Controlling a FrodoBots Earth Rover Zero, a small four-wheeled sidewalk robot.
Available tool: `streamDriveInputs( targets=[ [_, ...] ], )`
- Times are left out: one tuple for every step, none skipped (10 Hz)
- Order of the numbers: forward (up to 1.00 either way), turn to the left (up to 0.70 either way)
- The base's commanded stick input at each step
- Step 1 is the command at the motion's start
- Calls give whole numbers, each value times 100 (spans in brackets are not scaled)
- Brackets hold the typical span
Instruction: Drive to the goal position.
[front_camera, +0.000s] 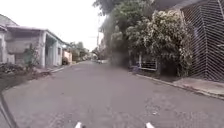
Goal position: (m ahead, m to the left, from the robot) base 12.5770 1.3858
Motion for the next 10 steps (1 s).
streamDriveInputs(
  targets=[
    [70,0],
    [70,0],
    [70,0],
    [70,0],
    [70,0],
    [70,0],
    [70,0],
    [70,0],
    [70,0],
    [70,0]
  ],
)
